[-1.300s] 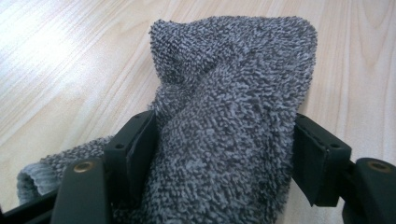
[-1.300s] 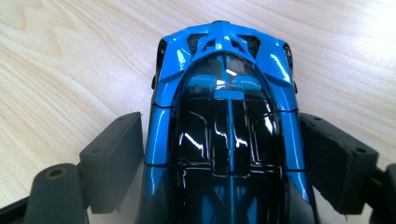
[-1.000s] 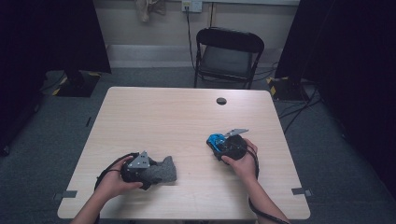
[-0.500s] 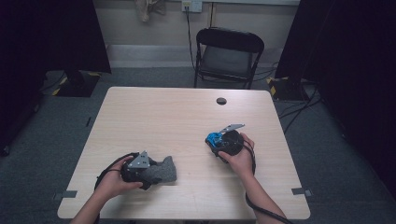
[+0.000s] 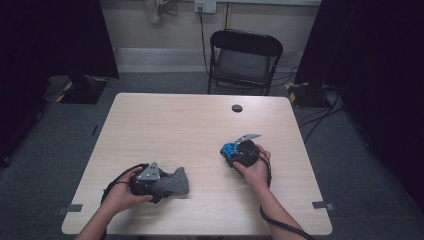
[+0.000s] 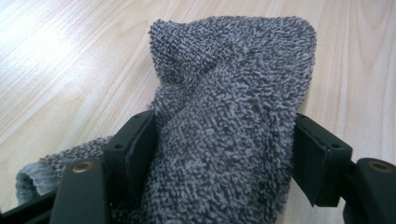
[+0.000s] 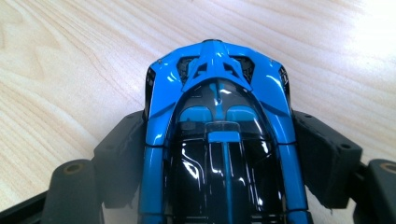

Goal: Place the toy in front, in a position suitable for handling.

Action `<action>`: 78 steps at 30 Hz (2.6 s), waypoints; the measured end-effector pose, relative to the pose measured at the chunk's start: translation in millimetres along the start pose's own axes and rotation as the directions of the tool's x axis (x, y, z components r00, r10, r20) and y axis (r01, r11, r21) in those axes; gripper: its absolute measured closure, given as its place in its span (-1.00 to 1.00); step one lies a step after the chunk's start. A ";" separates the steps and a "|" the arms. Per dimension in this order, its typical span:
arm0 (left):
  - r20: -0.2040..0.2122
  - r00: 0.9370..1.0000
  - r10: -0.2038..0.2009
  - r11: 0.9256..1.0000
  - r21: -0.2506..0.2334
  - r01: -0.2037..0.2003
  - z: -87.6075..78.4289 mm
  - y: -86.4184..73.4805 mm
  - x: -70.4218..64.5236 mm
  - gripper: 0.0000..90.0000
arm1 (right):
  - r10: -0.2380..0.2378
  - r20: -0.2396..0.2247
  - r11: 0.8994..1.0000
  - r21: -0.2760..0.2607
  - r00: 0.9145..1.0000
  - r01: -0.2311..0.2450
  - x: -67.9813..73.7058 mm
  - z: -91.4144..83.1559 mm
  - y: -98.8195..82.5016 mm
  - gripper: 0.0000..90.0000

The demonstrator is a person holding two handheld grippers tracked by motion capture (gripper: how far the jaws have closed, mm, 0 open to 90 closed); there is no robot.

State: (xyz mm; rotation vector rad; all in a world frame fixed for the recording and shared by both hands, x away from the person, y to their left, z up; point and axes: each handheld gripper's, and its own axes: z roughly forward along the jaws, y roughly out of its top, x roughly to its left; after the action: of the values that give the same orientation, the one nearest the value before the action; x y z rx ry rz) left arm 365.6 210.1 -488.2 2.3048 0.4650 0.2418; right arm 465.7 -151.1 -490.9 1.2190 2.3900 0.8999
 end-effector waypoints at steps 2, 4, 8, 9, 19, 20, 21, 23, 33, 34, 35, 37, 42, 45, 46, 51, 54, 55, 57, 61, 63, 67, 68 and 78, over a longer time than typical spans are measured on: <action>0.001 1.000 -0.003 1.000 -0.002 0.003 0.0 -0.1 0.1 -0.35 | 0.005 0.004 1.000 0.011 1.000 -0.005 0.0 -1.6 0.3 -0.45; 0.001 1.000 -0.004 1.000 0.000 0.004 -0.1 0.1 0.2 -0.35 | 0.017 -0.001 1.000 0.016 1.000 -0.017 -0.7 -2.9 0.2 -0.45; -0.005 1.000 0.003 1.000 0.008 -0.003 0.1 0.8 -0.6 -0.35 | 0.025 -0.021 1.000 0.009 0.999 -0.024 -3.1 -9.7 3.2 -0.44; -0.005 1.000 0.003 1.000 0.008 -0.003 0.1 1.0 -0.5 -0.35 | 0.021 -0.021 1.000 0.013 1.000 -0.021 -2.7 -11.4 4.3 -0.44; -0.007 1.000 0.003 1.000 0.012 -0.002 -0.1 1.4 -0.7 -0.35 | 0.017 -0.043 1.000 0.007 0.999 -0.017 -4.4 -25.0 8.3 -0.44; -0.005 1.000 0.003 1.000 0.011 -0.003 0.0 1.4 -0.6 -0.35 | 0.018 -0.044 1.000 -0.001 0.999 -0.018 -4.4 -26.7 9.1 -0.44; -0.006 1.000 0.003 1.000 0.011 -0.003 0.0 1.4 -0.6 -0.35 | 0.019 -0.044 1.000 -0.005 0.999 -0.020 -4.3 -28.9 10.1 -0.44; -0.005 1.000 0.002 1.000 0.010 -0.002 0.1 1.5 -0.8 -0.35 | 0.019 -0.048 1.000 -0.019 0.999 -0.020 -4.4 -32.9 11.8 -0.44; -0.005 1.000 0.004 1.000 0.014 -0.004 0.2 2.0 -1.0 -0.35 | 0.010 -0.072 0.998 -0.057 0.997 -0.014 0.5 -52.1 17.4 -0.44; -0.005 1.000 0.003 1.000 0.014 -0.003 0.2 2.0 -1.0 -0.35 | 0.007 -0.074 0.998 -0.061 0.997 -0.012 1.6 -54.1 17.6 -0.44; -0.005 1.000 0.003 1.000 0.014 -0.003 0.2 2.0 -1.1 -0.35 | 0.006 -0.072 0.997 -0.070 0.997 -0.012 2.4 -56.4 17.3 -0.44; -0.006 1.000 0.004 1.000 0.016 -0.004 0.1 2.1 -1.1 -0.35 | 0.009 -0.078 0.996 -0.082 0.997 -0.016 3.0 -60.6 17.0 -0.44; -0.007 1.000 0.004 1.000 0.016 -0.004 0.3 2.2 -1.4 -0.35 | 0.012 -0.090 0.995 -0.102 0.996 -0.021 4.5 -70.4 16.5 -0.44; -0.006 1.000 0.005 1.000 0.017 -0.005 0.2 2.3 -1.4 -0.35 | 0.001 -0.095 0.994 -0.112 0.996 -0.012 5.9 -75.6 16.0 -0.44; -0.007 1.000 0.005 1.000 0.016 -0.005 0.3 2.3 -1.5 -0.35 | 0.004 -0.100 0.993 -0.113 0.995 -0.015 6.1 -76.6 15.8 -0.44; -0.006 1.000 0.004 1.000 0.015 -0.004 0.4 2.2 -1.3 -0.35 | -0.004 -0.115 0.991 -0.133 0.993 -0.012 9.6 -85.6 14.3 -0.44; -0.007 1.000 0.001 1.000 0.015 -0.001 0.5 2.2 -1.2 -0.35 | -0.021 -0.125 0.990 -0.144 0.992 0.003 14.9 -92.1 13.1 -0.44; -0.006 1.000 0.001 1.000 0.014 -0.001 0.5 2.3 -1.4 -0.35 | -0.026 -0.133 0.990 -0.143 0.991 0.007 17.2 -93.9 12.8 -0.44; -0.010 1.000 0.003 1.000 0.020 -0.003 0.4 2.7 -1.7 -0.35 | -0.036 -0.141 0.990 -0.142 0.989 0.016 22.2 -96.0 11.9 -0.44; -0.015 1.000 0.005 1.000 0.020 -0.004 0.9 3.1 -2.6 -0.35 | -0.052 -0.165 0.992 -0.125 0.985 0.031 33.3 -94.4 8.3 -0.44; -0.015 1.000 0.006 1.000 0.020 -0.006 1.0 3.1 -2.5 -0.35 | -0.069 -0.182 0.992 -0.115 0.981 0.049 40.3 -91.6 6.7 -0.44; -0.014 1.000 0.007 1.000 0.021 -0.006 0.9 3.1 -2.3 -0.35 | -0.091 -0.202 0.992 -0.101 0.975 0.072 53.2 -84.3 6.5 -0.44; -0.014 1.000 0.007 1.000 0.021 -0.007 0.9 3.2 -2.4 -0.35 | -0.093 -0.207 0.993 -0.097 0.974 0.075 55.6 -81.8 7.0 -0.44; -0.012 1.000 0.006 1.000 0.019 -0.005 0.7 2.7 -2.0 -0.35 | -0.089 -0.235 0.995 -0.065 0.968 0.076 69.8 -52.5 16.2 -0.44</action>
State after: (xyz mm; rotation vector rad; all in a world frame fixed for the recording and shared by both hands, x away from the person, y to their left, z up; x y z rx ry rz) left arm 364.7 207.2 -486.8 2.3241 0.4689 0.2552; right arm 406.8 -108.1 -440.0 1.0336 2.5578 1.1348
